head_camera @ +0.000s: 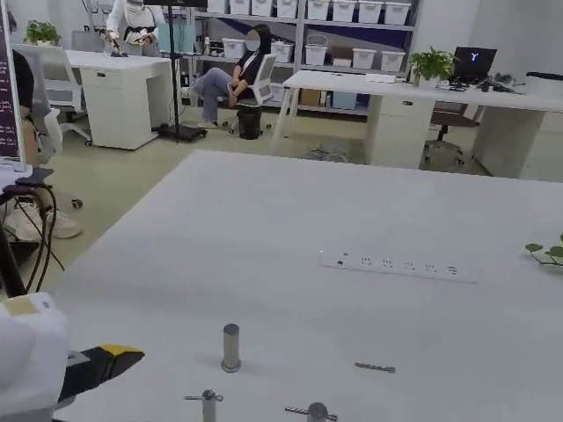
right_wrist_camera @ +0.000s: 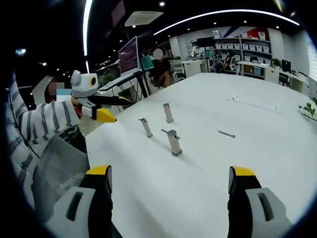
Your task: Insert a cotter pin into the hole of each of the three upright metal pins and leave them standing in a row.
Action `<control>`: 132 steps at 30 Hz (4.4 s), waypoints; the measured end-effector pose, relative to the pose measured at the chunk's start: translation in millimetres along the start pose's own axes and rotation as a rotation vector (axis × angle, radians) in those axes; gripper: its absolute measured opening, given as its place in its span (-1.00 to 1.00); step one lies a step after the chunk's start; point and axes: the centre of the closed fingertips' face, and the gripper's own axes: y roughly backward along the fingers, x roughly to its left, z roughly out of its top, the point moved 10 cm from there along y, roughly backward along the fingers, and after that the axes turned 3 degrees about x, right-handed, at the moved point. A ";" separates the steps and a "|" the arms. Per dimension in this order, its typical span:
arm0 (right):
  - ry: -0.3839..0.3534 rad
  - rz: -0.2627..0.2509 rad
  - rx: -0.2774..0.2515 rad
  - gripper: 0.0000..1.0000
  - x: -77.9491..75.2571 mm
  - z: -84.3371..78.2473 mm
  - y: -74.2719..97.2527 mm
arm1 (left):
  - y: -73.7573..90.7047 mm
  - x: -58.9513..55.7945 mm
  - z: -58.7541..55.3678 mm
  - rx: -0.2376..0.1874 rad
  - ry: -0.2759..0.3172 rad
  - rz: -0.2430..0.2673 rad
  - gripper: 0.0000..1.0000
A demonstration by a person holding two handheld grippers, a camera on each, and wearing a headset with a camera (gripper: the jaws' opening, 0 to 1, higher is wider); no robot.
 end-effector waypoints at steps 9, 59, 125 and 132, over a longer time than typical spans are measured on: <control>-0.007 -0.008 0.003 0.92 0.6 1.3 1.4 | -17.0 18.2 15.2 0.019 -0.023 0.011 0.65; -0.073 -0.016 0.061 0.81 -0.8 -20.2 -6.2 | -127.9 64.3 21.5 0.169 -0.139 -0.039 -0.43; -0.056 -0.031 -0.007 0.79 6.5 -18.8 7.4 | -51.5 -20.5 45.2 0.062 -0.288 -0.109 -0.82; -0.046 -0.030 -0.013 0.79 8.1 -17.7 9.8 | -46.7 -52.3 25.7 0.068 -0.317 -0.167 -0.82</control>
